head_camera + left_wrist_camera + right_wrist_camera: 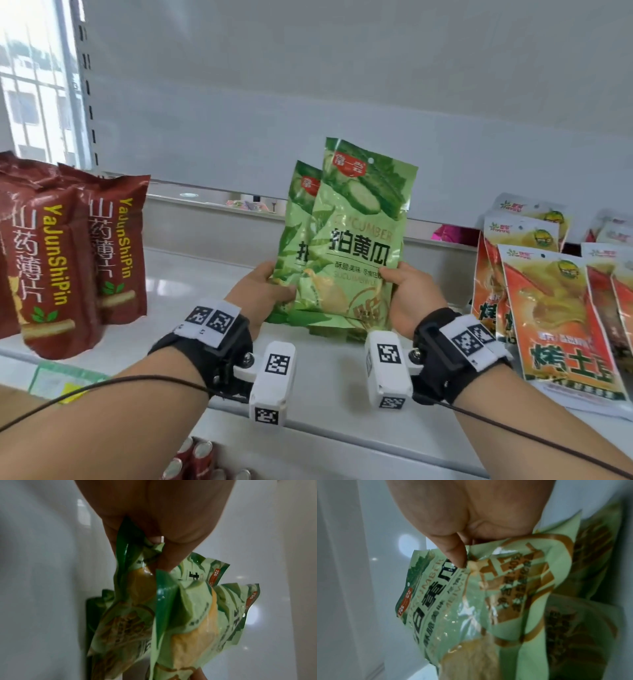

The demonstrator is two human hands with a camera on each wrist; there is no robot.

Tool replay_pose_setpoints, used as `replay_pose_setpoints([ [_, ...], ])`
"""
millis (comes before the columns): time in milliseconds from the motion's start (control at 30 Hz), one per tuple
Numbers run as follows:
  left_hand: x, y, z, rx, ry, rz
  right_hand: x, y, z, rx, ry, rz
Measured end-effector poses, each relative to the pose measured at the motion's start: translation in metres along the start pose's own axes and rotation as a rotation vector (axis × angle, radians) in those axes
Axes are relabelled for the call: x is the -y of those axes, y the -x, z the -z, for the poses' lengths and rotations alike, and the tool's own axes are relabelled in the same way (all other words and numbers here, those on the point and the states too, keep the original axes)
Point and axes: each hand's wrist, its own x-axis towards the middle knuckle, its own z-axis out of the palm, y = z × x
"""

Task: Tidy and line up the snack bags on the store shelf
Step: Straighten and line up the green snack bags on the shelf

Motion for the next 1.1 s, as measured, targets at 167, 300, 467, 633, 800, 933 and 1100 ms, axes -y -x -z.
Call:
replay_pose_setpoints([
  [167,0.011,0.002,-0.043,0.101,0.030,0.085,-0.008,0.007,0.045,-0.047,0.130,-0.098],
  [300,0.017,-0.001,-0.056,0.099,-0.210,0.120,-0.019,0.007,0.054,-0.100,0.282,-0.176],
  [467,0.019,-0.003,-0.051,0.201,-0.515,0.110,-0.030,0.000,0.050,-0.104,0.445,-0.172],
  [633,0.023,-0.011,-0.046,0.204,-0.496,0.135,-0.028,-0.005,0.053,-0.066,0.440,-0.181],
  [800,0.020,-0.011,-0.046,0.236,-0.320,0.144,-0.021,-0.015,0.061,0.008,0.448,-0.198],
  [933,0.019,-0.018,-0.045,0.322,-0.234,0.126,-0.019,-0.020,0.052,0.140,0.396,-0.174],
  [1100,0.020,-0.030,-0.041,0.346,-0.178,0.145,-0.024,-0.030,0.041,0.175,0.347,-0.132],
])
